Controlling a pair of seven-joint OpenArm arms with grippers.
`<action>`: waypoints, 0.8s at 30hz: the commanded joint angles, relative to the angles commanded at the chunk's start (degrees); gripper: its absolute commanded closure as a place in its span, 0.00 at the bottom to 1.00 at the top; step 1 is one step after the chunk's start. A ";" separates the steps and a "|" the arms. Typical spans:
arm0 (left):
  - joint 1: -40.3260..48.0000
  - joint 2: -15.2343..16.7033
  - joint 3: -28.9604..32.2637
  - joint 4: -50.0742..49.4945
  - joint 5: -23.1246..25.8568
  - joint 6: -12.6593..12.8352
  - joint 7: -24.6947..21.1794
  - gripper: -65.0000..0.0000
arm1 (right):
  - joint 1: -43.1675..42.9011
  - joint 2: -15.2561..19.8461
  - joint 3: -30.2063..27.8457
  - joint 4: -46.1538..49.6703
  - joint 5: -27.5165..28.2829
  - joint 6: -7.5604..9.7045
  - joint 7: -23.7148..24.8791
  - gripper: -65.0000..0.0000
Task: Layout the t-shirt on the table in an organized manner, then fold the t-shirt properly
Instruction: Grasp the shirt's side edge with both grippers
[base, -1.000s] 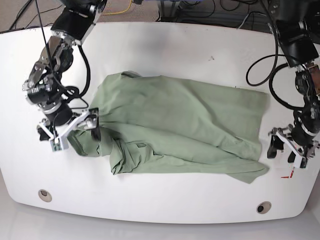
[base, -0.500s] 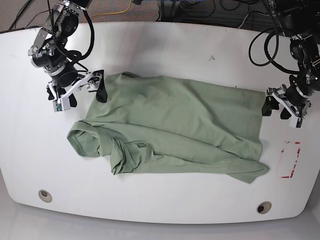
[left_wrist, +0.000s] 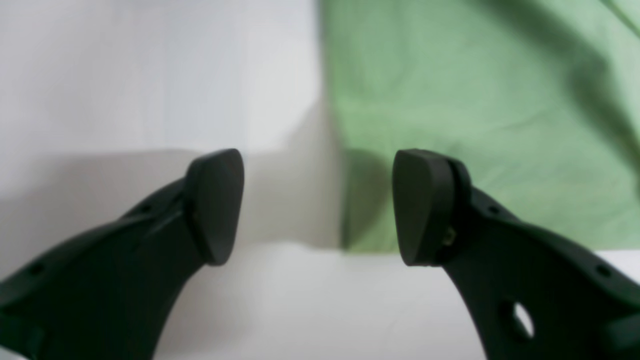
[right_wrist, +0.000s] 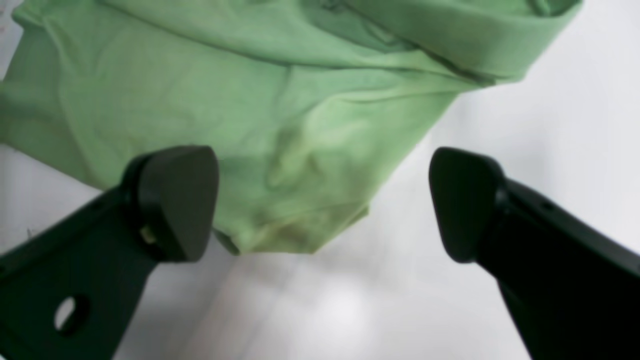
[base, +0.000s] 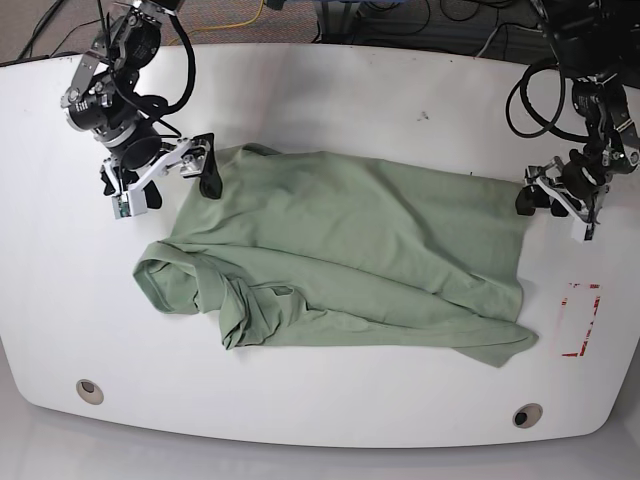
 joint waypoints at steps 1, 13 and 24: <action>0.62 0.00 0.97 0.09 0.00 0.00 0.00 0.36 | -0.09 -0.09 0.00 0.00 0.00 0.00 0.00 0.00; 2.64 1.93 3.69 0.00 0.09 0.00 0.00 0.69 | 0.35 -0.09 0.00 -1.93 -0.09 -0.09 0.26 0.00; 2.29 1.58 3.25 0.44 0.00 0.00 0.00 1.00 | 6.24 0.44 0.09 -14.77 -0.35 -0.09 3.08 0.00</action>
